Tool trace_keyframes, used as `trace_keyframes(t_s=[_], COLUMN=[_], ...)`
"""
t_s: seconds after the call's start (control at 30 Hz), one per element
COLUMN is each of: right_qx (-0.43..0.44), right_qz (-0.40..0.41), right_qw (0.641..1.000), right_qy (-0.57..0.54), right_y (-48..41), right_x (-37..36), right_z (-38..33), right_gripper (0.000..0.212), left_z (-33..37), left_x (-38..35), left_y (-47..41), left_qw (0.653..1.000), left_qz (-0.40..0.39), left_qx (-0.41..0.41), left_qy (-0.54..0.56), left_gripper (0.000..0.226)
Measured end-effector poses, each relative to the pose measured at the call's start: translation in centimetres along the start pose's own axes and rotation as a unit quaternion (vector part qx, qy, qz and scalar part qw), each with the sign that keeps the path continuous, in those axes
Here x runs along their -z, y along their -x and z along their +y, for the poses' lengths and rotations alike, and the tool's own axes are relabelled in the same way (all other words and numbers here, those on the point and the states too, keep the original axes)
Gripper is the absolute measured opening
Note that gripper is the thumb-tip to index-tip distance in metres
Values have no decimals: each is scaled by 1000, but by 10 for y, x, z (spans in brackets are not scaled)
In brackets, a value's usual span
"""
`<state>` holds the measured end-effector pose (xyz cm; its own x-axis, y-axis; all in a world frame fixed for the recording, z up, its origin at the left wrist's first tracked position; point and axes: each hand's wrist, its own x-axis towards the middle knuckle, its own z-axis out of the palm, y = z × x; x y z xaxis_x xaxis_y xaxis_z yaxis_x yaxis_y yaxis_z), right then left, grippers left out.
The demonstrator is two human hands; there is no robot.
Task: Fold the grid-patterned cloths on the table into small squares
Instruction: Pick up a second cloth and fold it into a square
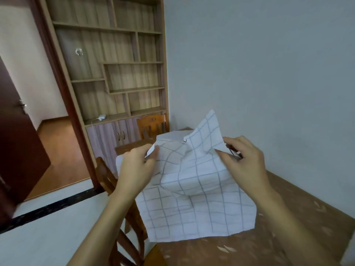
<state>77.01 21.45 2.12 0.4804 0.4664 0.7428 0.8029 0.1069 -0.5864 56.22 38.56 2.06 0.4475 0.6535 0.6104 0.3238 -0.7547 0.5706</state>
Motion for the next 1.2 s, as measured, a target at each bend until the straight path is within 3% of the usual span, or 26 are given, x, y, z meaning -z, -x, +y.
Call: trace_keyframes(t_s=[0.17,0.23,0.33,0.43,0.5,0.63,0.8,0.93,1.1,1.2], right_qx=[-15,-54,-65,-44,-36,-43,-11,-58,-71,-91], right_qz=[38,37,5,-10,-9,-24,-59,-28,-23,-10], right_qw=[999,998,997,998,998,998,998,998,997,996], right_qy=[19,19,31,53,55,32,9,-13,6,-20], right_y=[-5,-10,-16,-15,-12,2,21,5,-15,-22], right_x=[18,31,38,37,36,31,15,26,38,38], right_z=[13,28,40,40,38,36,21,38,63,56], right_gripper=[8,22,50,52,47,16,18,17,8,27], left_z=[-3,-11,-16,-10,-6,13,23,2,1,15], left_x=[19,26,25,17,14,11,-2,12,18,14], left_y=[12,15,17,17,19,30,37,31,25,15], left_qw=[997,994,992,991,991,992,993,985,984,990], left_qz=[79,108,104,99,96,108,75,118,129,128], left_qx=[19,8,-32,-22,-6,-15,-33,-12,-15,44], left_qy=[-1,-8,-66,-89,-93,-62,-83,-129,-123,-30], left_gripper=[39,39,17,10,22,47,47,11,16,40])
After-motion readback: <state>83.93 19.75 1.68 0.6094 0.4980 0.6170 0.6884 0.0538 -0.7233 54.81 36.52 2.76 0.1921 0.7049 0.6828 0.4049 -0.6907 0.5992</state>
